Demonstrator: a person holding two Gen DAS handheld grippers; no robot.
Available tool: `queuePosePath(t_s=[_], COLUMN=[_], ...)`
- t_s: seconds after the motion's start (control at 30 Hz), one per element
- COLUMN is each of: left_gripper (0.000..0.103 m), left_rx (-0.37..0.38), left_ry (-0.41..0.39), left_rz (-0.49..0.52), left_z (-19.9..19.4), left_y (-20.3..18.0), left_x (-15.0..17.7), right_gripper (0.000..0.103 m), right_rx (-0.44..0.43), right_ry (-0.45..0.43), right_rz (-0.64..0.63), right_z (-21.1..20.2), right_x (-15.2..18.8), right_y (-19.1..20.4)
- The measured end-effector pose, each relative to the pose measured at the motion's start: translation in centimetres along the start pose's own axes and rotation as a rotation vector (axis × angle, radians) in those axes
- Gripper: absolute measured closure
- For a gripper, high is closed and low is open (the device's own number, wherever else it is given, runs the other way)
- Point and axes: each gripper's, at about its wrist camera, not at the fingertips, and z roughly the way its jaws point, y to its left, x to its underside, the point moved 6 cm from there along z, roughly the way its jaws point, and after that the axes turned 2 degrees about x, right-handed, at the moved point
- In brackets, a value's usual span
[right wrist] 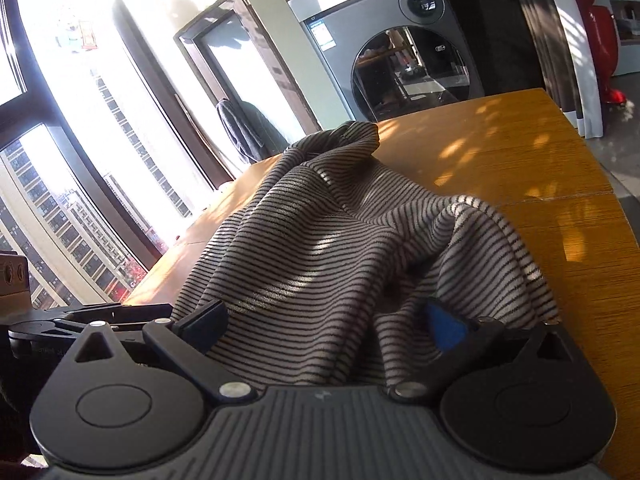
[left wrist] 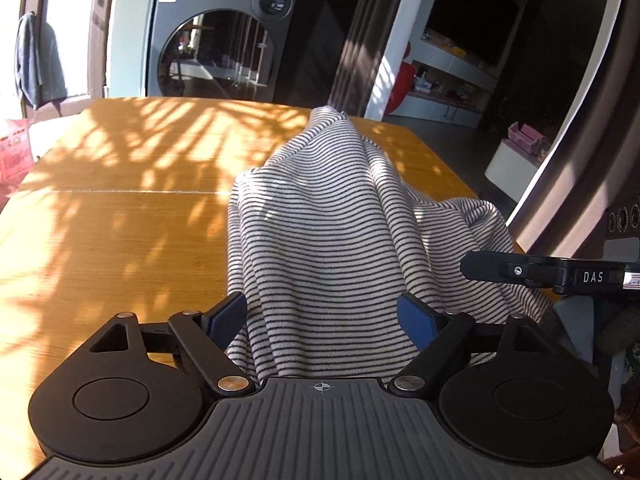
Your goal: Fold clothes
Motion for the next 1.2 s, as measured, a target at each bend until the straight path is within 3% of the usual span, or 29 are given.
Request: queuePosePath(t_s=[0.07, 0.23, 0.37, 0.53, 0.63, 0.67, 0.77, 0.83, 1.0, 1.03, 1.1, 1.17, 1.2], left_gripper=[0.037, 0.033, 0.033, 0.040, 0.079, 0.087, 0.091, 0.091, 0.092, 0.099, 0.099, 0.091, 0.087], left_rx=[-0.023, -0.226, -0.265, -0.200, -0.178, -0.177, -0.160, -0.178, -0.362, -0.405, -0.445, -0.396, -0.352], left_ry=[0.012, -0.032, -0.038, -0.027, -0.065, -0.074, -0.105, -0.167, -0.336, -0.345, -0.334, -0.321, -0.324], left_rz=[0.022, 0.195, 0.241, 0.161, 0.155, 0.159, 0.152, 0.125, -0.006, -0.021, -0.041, -0.135, -0.183], left_z=[1.1, 2.1, 1.7, 1.8, 1.5, 1.4, 0.8, -0.4, -3.6, -3.8, -3.8, -4.2, -4.6], left_y=[-0.4, -2.0, -2.4, -1.2, -1.0, -1.1, -0.8, 0.2, 6.8, 8.2, 10.6, 12.5, 13.1], left_x=[-0.3, -0.7, -0.3, -0.1, 0.0, -0.1, -1.3, -3.5, -10.0, -10.7, -11.6, -11.8, -11.7], right_gripper=[0.000, 0.000, 0.000, 0.000, 0.000, 0.000, 0.000, 0.000, 0.000, 0.000, 0.000, 0.002, 0.011], right_rx=[-0.006, -0.015, -0.020, -0.017, -0.018, -0.019, -0.017, -0.017, 0.007, 0.024, 0.086, 0.182, 0.224], right_ry=[-0.001, -0.006, -0.009, -0.012, -0.015, -0.016, -0.018, -0.018, -0.012, -0.009, -0.005, -0.035, -0.063], right_rz=[0.003, 0.011, 0.017, 0.018, 0.023, 0.024, 0.026, 0.026, 0.009, -0.002, -0.054, -0.183, -0.249], right_z=[-0.2, -0.5, -0.5, -0.2, -0.2, -0.2, -0.3, -0.4, -0.3, -0.3, -0.2, -0.8, -1.3], right_x=[0.1, 0.2, 0.1, 0.0, 0.0, 0.0, 0.0, 0.1, 0.0, 0.0, -0.2, -0.7, -1.2], right_y=[0.0, -0.1, -0.2, -0.2, -0.2, -0.3, -0.3, -0.2, 0.1, 0.2, 0.8, 2.3, 3.2])
